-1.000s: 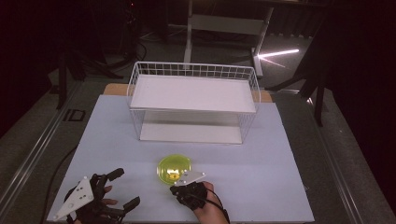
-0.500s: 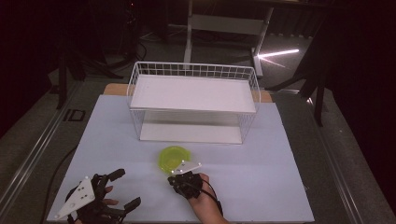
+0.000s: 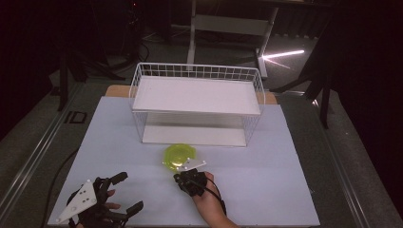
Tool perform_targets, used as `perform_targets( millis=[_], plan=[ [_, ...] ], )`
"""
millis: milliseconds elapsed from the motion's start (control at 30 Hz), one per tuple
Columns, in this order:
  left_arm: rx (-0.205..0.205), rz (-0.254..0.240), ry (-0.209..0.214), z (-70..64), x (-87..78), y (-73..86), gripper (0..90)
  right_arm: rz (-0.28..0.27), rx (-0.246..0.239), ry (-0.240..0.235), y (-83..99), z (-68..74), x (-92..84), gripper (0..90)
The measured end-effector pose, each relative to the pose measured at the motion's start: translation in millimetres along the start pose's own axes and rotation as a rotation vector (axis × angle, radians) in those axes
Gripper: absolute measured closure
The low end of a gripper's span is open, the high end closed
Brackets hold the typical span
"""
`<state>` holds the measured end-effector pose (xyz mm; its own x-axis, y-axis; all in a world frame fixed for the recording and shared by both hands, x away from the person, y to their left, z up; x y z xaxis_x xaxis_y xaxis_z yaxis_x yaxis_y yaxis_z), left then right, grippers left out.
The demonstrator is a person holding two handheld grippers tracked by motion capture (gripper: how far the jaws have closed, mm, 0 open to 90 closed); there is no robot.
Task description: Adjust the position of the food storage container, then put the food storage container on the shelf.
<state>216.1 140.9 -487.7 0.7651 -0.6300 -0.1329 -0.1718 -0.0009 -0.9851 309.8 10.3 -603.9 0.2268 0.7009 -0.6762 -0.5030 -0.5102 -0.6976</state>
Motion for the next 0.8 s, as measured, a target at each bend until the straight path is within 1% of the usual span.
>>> perform_targets(
  millis=[100, 167, 200, 267, 367, 400, 500, 533, 567, 600, 633, 667, 700, 733, 767, 800],
  plan=[
    [0.003, 0.002, 0.001, -0.4, 0.3, 0.4, 1.0, -0.006, -0.011, -0.009, 0.6, 2.8, -2.5, 89.6],
    [0.002, 0.002, 0.002, -0.6, 0.3, 0.4, 1.1, -0.011, -0.022, -0.02, 1.0, 8.6, -5.7, 88.3],
    [0.004, 0.005, 0.002, -0.5, 0.3, 0.6, 1.1, -0.019, -0.03, -0.034, 1.7, 14.6, -11.0, 86.6],
    [0.001, 0.006, 0.004, -0.1, 0.5, 0.8, 1.1, -0.029, -0.031, -0.048, 3.2, 19.9, -18.7, 85.4],
    [-0.004, 0.012, 0.007, 0.8, 1.4, 1.7, 1.1, -0.036, -0.041, -0.051, 3.5, 21.7, -23.6, 84.4],
    [-0.006, 0.022, -0.002, 2.6, 2.7, 2.6, 1.1, -0.061, -0.075, -0.044, 2.6, 26.5, -40.6, 77.1],
    [-0.009, 0.021, -0.002, 3.8, 3.6, 1.9, 1.1, -0.102, -0.096, -0.034, -2.3, 28.5, -58.8, 63.2],
    [-0.004, 0.024, -0.008, 4.8, 4.4, 1.6, 1.1, -0.122, -0.096, -0.031, -4.5, 28.5, -64.8, 57.1],
    [0.002, 0.022, -0.013, 5.7, 4.9, 1.1, 1.1, -0.122, -0.096, -0.031, -4.5, 28.5, -64.8, 57.1],
    [0.009, 0.02, -0.014, 6.5, 5.7, 0.8, 1.1, -0.143, -0.094, -0.015, -7.4, 26.4, -74.8, 44.7],
    [0.018, 0.03, -0.014, 7.4, 6.7, 1.6, 1.1, -0.161, -0.082, -0.014, -9.0, 25.4, -79.3, 40.1],
    [0.025, 0.045, -0.018, 8.5, 8.0, 2.9, 1.1, -0.178, -0.072, -0.018, -10.2, 24.3, -83.6, 31.7],
    [0.03, 0.048, -0.022, 9.3, 9.4, 3.4, 1.1, -0.178, -0.072, -0.018, -10.2, 24.3, -83.6, 31.7],
    [0.037, 0.055, -0.023, 10.2, 10.8, 4.1, 1.1, -0.183, -0.072, -0.026, -10.5, 23.4, -86.9, 23.0],
    [0.043, 0.07, -0.023, 10.6, 12.7, 5.0, 1.1, -0.201, -0.063, -0.031, -10.9, 21.2, -93.5, 15.8],
    [0.049, 0.083, -0.019, 10.5, 14.7, 5.5, 1.1, -0.201, -0.063, -0.031, -10.9, 21.2, -93.5, 15.8]
  ],
)
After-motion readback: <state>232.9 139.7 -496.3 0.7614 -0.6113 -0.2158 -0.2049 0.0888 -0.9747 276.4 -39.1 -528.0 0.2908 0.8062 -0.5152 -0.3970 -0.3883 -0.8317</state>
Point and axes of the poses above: each handheld gripper's, and its own axes: x roughly forward along the jaws, y roughly out of its underside, z roughly to its left, the point moved 10 cm from there along x, roughly forward along the jaws, and after that the axes turned 12 degrees about -y, right-handed, at the moved point
